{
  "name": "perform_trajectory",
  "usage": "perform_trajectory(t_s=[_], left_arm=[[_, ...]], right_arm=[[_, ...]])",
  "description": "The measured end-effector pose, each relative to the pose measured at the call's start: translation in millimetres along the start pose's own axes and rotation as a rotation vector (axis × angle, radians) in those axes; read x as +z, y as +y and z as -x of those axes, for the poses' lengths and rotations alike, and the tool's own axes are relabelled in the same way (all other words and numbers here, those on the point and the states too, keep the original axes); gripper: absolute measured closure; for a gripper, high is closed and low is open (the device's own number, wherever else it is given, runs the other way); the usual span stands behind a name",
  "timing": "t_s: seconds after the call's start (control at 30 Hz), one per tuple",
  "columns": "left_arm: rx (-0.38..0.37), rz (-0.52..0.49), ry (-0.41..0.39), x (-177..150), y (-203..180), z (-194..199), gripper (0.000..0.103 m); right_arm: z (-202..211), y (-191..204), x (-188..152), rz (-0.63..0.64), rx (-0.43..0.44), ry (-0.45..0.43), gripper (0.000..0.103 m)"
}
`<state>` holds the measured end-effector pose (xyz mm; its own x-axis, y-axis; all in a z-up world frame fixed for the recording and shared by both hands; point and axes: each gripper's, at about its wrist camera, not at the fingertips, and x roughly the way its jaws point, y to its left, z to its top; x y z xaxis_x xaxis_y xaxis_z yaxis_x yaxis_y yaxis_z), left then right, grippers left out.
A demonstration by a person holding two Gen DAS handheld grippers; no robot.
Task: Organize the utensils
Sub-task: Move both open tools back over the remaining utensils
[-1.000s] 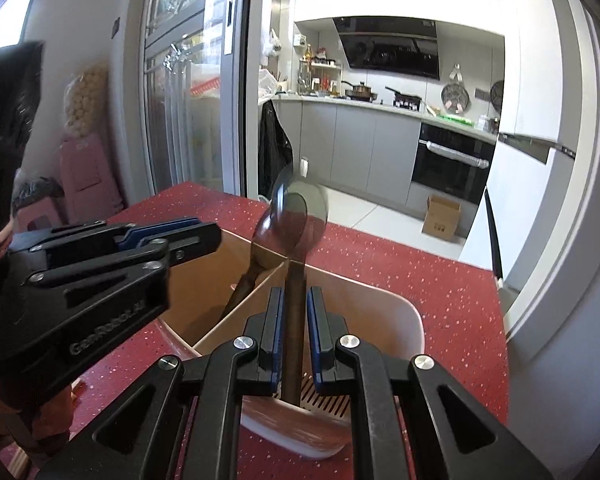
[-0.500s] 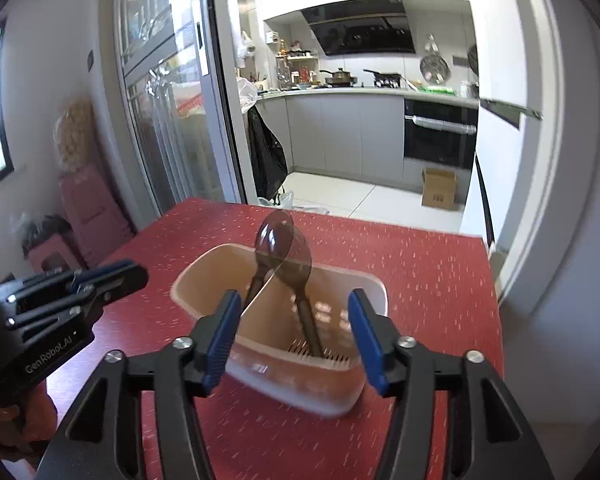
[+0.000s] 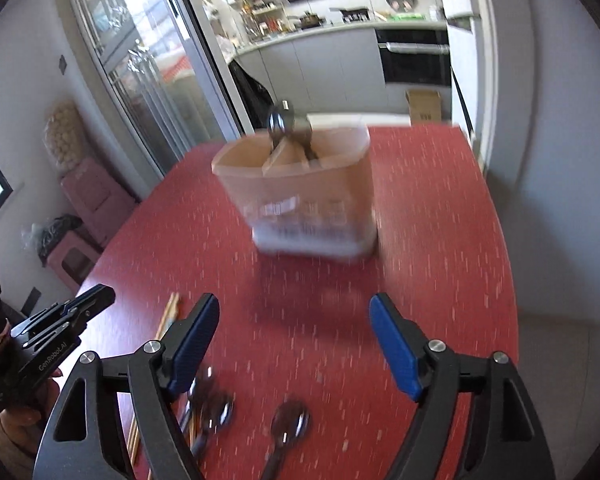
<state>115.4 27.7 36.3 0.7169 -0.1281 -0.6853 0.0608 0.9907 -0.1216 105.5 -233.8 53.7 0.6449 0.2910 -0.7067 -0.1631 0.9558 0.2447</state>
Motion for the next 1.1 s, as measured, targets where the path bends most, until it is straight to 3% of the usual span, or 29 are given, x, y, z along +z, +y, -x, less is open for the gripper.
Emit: perform_trajectory(t_s=[0.03,0.13,0.5,0.57,0.8,1.1], left_arm=[[0.006,0.005,0.007,-8,2,3,0.0],[0.017,0.025,-0.029,-27,7,17,0.0],[0.106,0.041,0.162,-79,34,-14,0.0],[0.138,0.043,0.19,-81,43,-24,0.0],[0.136,0.059,0.249,-84,58,-45,0.0],[0.146,0.079,0.274,-82,66,-60,0.0]], right_arm=[[1,-1,-8,-0.013,0.001,0.016,0.022],[3,-5,-28,-0.045,-0.007,0.049,0.022],[-12,-4,-81,-0.11,-0.054,0.208,0.022],[-15,-3,-87,-0.109,-0.06,0.228,0.022],[-25,0,-97,-0.095,-0.157,0.288,0.022],[-31,6,-102,-0.088,-0.163,0.313,0.022]])
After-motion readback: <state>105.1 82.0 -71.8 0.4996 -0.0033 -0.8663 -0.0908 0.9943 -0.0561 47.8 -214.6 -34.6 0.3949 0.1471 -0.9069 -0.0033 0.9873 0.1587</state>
